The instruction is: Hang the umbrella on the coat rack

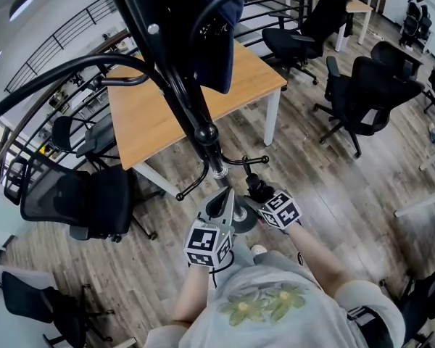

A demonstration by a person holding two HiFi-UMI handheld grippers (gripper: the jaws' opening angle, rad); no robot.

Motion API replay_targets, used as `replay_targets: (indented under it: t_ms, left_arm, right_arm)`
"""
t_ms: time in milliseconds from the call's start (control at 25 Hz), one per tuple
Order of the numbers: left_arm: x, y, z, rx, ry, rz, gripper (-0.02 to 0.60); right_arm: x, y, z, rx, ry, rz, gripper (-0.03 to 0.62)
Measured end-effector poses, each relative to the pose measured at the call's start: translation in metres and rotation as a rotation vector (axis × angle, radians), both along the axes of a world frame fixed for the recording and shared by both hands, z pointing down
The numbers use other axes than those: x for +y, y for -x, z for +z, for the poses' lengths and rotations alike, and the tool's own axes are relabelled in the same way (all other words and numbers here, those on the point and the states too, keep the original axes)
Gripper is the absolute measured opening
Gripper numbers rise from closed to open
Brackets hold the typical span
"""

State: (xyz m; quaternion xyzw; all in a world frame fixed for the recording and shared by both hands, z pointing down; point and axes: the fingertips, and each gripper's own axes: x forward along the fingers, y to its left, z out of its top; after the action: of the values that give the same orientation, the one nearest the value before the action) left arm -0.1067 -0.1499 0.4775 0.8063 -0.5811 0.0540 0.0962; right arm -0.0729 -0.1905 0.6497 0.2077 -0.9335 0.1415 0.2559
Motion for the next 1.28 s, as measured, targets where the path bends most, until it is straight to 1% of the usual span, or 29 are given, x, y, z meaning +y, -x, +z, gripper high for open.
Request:
replay_targets:
  t_ms: [200, 360, 480, 920, 1280]
  left_arm:
    - [0.0, -0.001, 0.0, 0.002, 0.001, -0.004, 0.011]
    - [-0.002, -0.001, 0.0, 0.002, 0.001, -0.006, 0.011]
    - [-0.003, 0.0, 0.001, 0.0, 0.002, -0.007, 0.011]
    - [-0.008, 0.001, -0.002, -0.017, 0.007, -0.013, 0.011]
    - [-0.012, 0.005, 0.0, -0.027, 0.016, -0.018, 0.011]
  right_arm:
    - [-0.001, -0.002, 0.007, 0.014, 0.0, 0.005, 0.219]
    - [-0.005, -0.004, 0.015, 0.04, -0.03, 0.002, 0.219]
    - [-0.008, -0.004, 0.022, 0.058, -0.034, 0.001, 0.221]
    - [-0.023, 0.001, 0.032, 0.028, -0.076, 0.016, 0.224]
    - [-0.036, 0.022, 0.04, 0.034, -0.124, -0.05, 0.23]
